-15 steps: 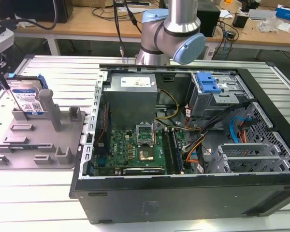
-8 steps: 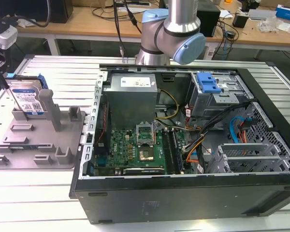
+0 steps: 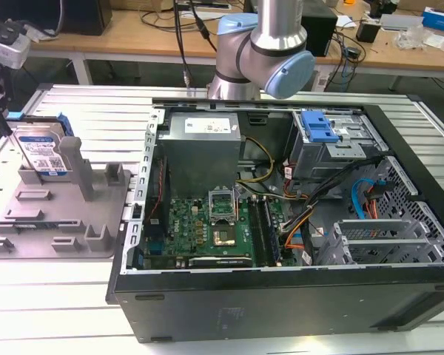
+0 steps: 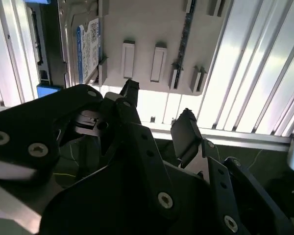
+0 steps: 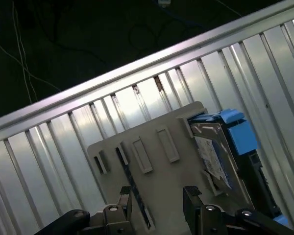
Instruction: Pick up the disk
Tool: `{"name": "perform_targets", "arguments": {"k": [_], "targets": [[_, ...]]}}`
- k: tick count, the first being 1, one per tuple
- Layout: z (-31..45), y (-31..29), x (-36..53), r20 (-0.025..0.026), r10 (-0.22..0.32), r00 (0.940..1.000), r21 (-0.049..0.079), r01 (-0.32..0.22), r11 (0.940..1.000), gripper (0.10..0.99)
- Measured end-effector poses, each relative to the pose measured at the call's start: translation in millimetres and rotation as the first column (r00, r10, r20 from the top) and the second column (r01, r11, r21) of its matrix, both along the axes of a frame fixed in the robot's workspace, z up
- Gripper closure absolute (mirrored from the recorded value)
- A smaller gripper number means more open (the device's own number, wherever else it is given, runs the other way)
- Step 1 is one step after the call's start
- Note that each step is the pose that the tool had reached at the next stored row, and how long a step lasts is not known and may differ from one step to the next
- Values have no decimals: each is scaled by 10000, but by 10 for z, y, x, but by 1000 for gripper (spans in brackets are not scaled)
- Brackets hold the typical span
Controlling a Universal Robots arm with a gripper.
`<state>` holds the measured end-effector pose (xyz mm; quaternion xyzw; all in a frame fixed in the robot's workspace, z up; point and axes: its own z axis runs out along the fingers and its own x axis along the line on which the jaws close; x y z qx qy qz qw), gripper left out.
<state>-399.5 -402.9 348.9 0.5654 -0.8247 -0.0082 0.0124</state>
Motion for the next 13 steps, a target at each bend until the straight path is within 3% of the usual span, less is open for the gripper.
{"name": "perform_targets", "arguments": {"k": [4,8,13], "targets": [[-2,0,0,0,865,9963,-1,-865,9963,545],[-5,0,0,-1,2057,9786,-2,-2057,9786,545],[-6,1,0,-7,2183,9759,-31,-2184,9759,545]]}}
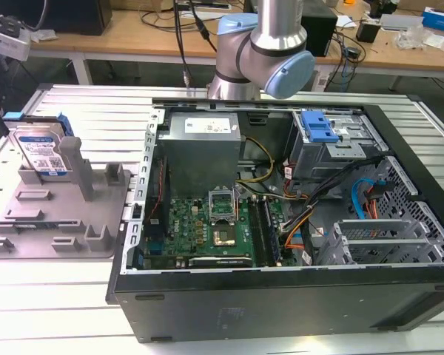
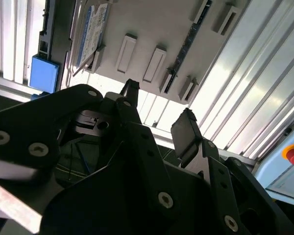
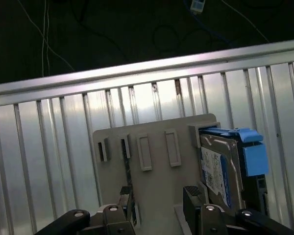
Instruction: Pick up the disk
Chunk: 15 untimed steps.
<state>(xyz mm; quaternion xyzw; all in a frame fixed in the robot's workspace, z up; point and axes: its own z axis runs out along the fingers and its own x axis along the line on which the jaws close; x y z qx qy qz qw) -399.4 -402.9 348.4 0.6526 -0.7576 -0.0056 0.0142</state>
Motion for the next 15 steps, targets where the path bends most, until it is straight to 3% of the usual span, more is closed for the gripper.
{"name": "perform_targets", "arguments": {"k": [4,5,8,15], "targets": [[0,12,18,0,75,10000,0,-75,10000,545],[-1,56,29,2,118,9999,-4,-118,9999,545],[1,296,32,1,159,9999,-49,-159,9999,545],[1,644,32,15,256,9997,-114,-255,9996,545]]}}
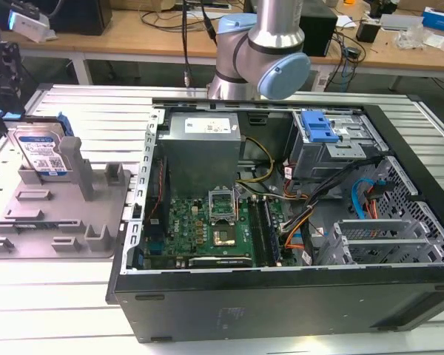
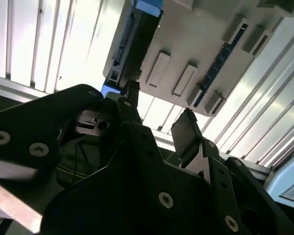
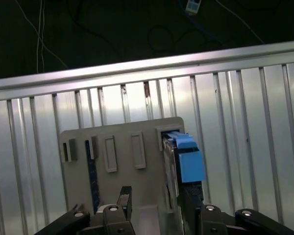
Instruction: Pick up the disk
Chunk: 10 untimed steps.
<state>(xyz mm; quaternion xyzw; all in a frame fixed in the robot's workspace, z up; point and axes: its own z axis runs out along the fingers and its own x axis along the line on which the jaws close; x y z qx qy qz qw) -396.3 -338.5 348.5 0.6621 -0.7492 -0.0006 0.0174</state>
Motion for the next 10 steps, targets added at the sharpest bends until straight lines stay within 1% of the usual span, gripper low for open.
{"name": "perform_targets", "arguments": {"k": [1,3,4,5,7,8,9,10], "targets": [[0,53,-1,0,54,10000,-17,-54,10000,545],[0,96,-1,1,184,9998,-29,-184,9998,545],[0,136,0,0,312,9995,-36,-312,9995,545],[0,162,-1,0,440,9990,-40,-440,9990,545],[0,174,-1,-1,721,9974,-41,-721,9974,545],[-1,183,-1,-1,996,9950,-43,-996,9950,545],[-1,184,-11,-1,1155,9933,-53,-1155,9933,545],[-1,184,-11,-2,1156,9933,-57,-1156,9933,545]]}}
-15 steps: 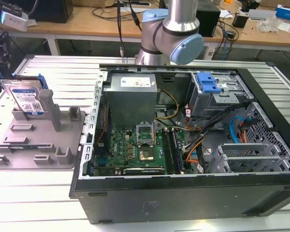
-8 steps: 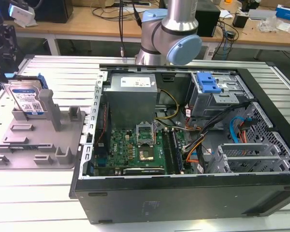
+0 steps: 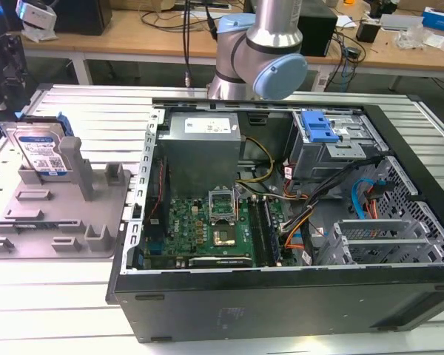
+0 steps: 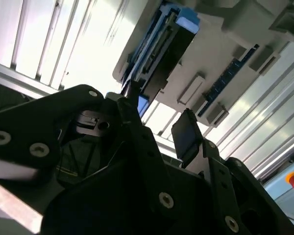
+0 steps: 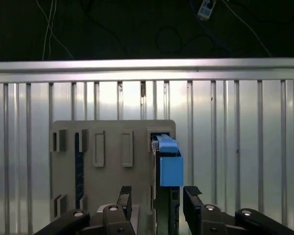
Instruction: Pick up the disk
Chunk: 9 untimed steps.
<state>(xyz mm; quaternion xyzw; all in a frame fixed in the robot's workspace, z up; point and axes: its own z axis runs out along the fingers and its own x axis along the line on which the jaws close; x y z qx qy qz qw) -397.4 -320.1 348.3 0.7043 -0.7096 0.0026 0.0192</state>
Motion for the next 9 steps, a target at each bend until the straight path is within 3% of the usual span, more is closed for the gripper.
{"name": "perform_targets", "arguments": {"k": [1,4,9], "targets": [[0,4,0,1,0,10000,-1,0,10000,545],[0,96,-9,1,13,10000,-29,-13,10000,545],[-15,101,-107,0,214,9998,-35,-214,9998,545]]}}
